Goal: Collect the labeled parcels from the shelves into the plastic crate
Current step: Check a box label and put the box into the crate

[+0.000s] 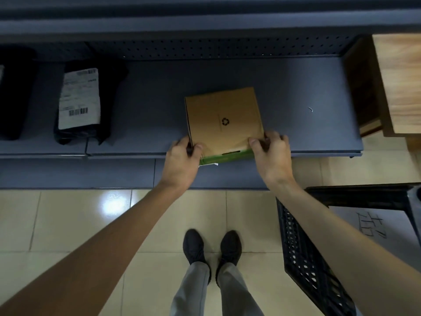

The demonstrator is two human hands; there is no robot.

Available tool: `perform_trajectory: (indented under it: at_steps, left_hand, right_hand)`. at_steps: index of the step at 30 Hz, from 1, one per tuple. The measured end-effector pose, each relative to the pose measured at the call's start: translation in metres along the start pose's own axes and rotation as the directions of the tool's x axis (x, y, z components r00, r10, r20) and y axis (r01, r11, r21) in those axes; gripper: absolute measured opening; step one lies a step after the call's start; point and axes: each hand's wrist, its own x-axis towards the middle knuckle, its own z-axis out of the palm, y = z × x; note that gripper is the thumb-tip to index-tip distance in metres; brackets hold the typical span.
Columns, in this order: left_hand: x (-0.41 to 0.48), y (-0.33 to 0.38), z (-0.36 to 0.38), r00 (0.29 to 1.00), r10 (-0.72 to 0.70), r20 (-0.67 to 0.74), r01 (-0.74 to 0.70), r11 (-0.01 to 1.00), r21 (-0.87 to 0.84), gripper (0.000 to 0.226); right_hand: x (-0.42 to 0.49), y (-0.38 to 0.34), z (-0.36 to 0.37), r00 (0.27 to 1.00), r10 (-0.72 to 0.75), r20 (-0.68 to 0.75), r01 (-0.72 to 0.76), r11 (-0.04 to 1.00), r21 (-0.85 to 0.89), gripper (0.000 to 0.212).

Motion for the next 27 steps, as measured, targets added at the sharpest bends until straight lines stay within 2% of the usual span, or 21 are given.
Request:
perform_trajectory:
  at_steps: [7,11,12,15,18,20,23,27]
  left_hand:
    - [-0.004,-0.006,-0.001,0.999,-0.013,0.03,0.017,0.99,-0.142,0.027]
    - [-0.005,0.006,-0.016,0.999,-0.027,0.017,0.03,0.967,-0.254,0.061]
    - [-0.005,0.01,-0.021,1.0,-0.014,0.0,0.013,0.96,-0.28,0.058]
    - [-0.005,0.027,-0.038,0.998,0.027,-0.063,-0.045,0.949,-0.312,0.03]
    - [-0.002,0.04,-0.047,0.992,0.058,-0.11,-0.093,0.934,-0.345,0.02]
    - [0.0,0.046,-0.052,0.986,0.075,-0.147,-0.122,0.93,-0.347,0.019]
    - [0.005,0.052,-0.057,0.975,0.085,-0.207,-0.152,0.929,-0.336,0.037]
    - [0.008,0.053,-0.055,0.974,0.108,-0.201,-0.168,0.934,-0.314,0.03]
  right_hand:
    - [-0.006,0.002,-0.007,0.997,0.051,0.06,-0.06,0.986,0.155,0.037]
    - [-0.006,-0.005,-0.018,0.999,0.004,0.051,-0.012,0.985,0.174,0.043]
    - [-0.004,-0.008,-0.021,0.999,-0.005,0.042,-0.002,0.986,0.169,0.043]
    - [-0.001,-0.022,-0.031,0.999,-0.028,0.023,0.023,0.98,0.197,0.04]
    - [0.001,-0.038,-0.04,0.998,-0.06,0.009,0.057,0.976,0.209,0.035]
    - [0.002,-0.048,-0.045,0.997,-0.072,-0.011,0.073,0.978,0.196,0.03]
    - [0.005,-0.058,-0.049,0.995,-0.092,-0.049,0.101,0.969,0.225,0.025]
    - [0.011,-0.057,-0.048,0.994,-0.101,-0.049,0.109,0.973,0.205,0.033]
